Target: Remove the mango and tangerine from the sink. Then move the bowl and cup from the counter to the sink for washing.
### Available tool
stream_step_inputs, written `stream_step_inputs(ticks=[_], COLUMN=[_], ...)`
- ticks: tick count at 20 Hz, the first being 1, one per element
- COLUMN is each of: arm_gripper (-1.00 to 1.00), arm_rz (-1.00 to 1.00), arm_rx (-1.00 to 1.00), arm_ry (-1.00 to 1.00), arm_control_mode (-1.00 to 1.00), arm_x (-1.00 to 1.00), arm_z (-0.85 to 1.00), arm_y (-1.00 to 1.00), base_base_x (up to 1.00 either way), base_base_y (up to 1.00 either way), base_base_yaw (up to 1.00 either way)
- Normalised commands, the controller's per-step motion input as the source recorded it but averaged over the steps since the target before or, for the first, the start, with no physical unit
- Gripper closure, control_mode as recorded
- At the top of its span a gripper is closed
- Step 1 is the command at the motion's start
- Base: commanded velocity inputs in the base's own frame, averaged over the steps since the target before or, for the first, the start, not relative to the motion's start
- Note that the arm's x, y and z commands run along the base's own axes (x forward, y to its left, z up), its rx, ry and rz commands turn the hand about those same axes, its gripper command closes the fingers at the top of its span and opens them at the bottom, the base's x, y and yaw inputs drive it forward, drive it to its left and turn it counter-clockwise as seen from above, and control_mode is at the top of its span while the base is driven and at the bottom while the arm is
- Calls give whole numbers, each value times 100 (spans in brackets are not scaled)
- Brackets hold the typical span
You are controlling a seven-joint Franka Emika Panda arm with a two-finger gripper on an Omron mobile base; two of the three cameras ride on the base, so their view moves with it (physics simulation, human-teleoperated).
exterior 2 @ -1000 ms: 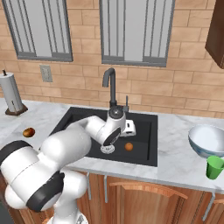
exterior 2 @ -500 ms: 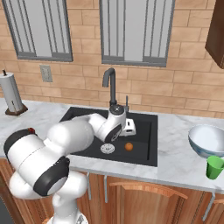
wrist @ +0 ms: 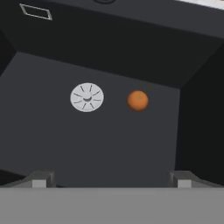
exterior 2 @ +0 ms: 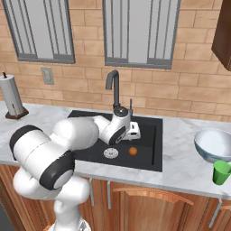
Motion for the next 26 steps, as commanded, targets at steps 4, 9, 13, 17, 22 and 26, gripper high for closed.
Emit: stream_step_inputs(ticks=[4,9,13,17,22,26], arm_gripper=[-100,-100,-100,-100,-100,-100], arm_rz=[0,0,0,0,0,0], arm_rx=[-5,-4,-3,0,0,0], arm_ry=[1,0,0,6,3,2], arm_control_mode=[-100,-100,-100,-100,-100,-100], arm_x=[13,14,16,15,13,15], arm_z=[-16,-15,-14,-13,-9,-9], arm_y=[0,0,0,-4,-1,-3], base_base_x=[0,0,0,0,0,0], base_base_y=[0,0,0,0,0,0], base_base_yaw=[0,0,0,0,0,0])
